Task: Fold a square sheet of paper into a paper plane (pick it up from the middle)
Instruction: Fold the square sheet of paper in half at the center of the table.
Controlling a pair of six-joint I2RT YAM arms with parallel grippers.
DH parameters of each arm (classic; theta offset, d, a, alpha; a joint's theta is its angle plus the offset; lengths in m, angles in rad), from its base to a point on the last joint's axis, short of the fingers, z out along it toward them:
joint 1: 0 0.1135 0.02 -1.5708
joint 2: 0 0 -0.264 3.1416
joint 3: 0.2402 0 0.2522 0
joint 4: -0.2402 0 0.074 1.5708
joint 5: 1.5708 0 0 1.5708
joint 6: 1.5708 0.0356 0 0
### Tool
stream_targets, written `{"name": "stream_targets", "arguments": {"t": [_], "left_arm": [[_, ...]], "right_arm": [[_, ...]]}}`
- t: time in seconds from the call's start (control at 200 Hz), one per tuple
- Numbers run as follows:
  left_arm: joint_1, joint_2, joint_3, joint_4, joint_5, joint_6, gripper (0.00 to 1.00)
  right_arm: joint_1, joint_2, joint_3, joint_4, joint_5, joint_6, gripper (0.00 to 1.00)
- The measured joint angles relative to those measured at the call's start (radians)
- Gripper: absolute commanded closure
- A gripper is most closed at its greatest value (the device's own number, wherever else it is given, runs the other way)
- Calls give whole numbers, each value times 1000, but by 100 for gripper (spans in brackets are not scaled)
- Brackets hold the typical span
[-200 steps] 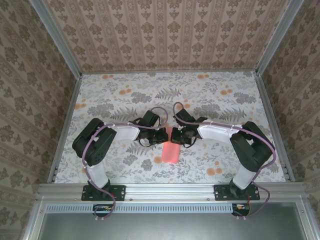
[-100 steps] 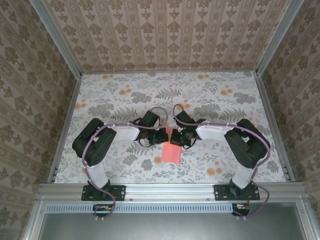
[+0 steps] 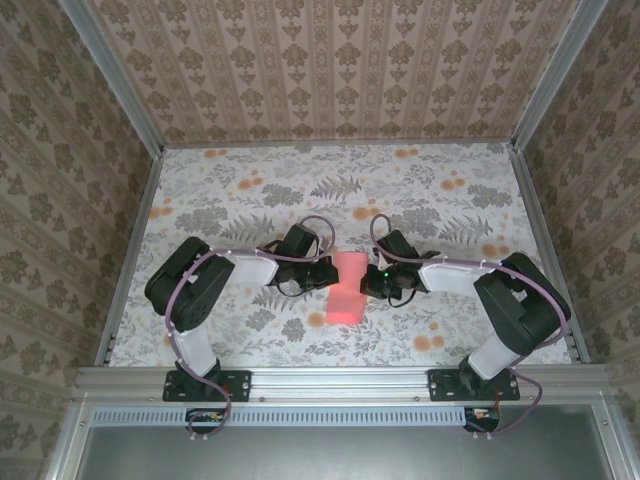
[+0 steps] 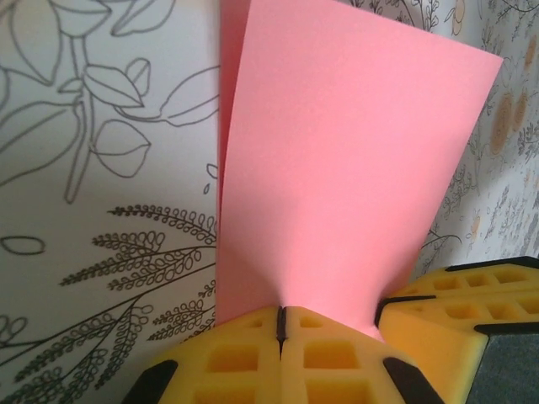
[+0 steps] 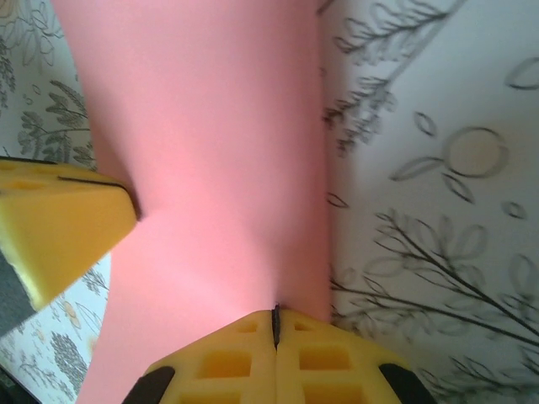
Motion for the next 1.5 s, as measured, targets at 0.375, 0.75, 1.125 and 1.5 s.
{"name": "stream_targets", "arguments": {"t": [0.375, 0.75, 1.125, 1.5], "left_arm": [[1, 0, -4, 7, 3, -3, 100], [1, 0, -6, 11, 3, -11, 100], [0, 2, -19, 43, 8, -18, 100], [0, 2, -19, 43, 9, -19, 100]], "right_arm": [[-10, -13, 60, 69, -43, -5, 100], [-61, 119, 28, 188, -112, -26, 100], [-209, 40, -17, 154, -131, -112, 100], [-78, 156, 103, 233, -137, -68, 100]]}}
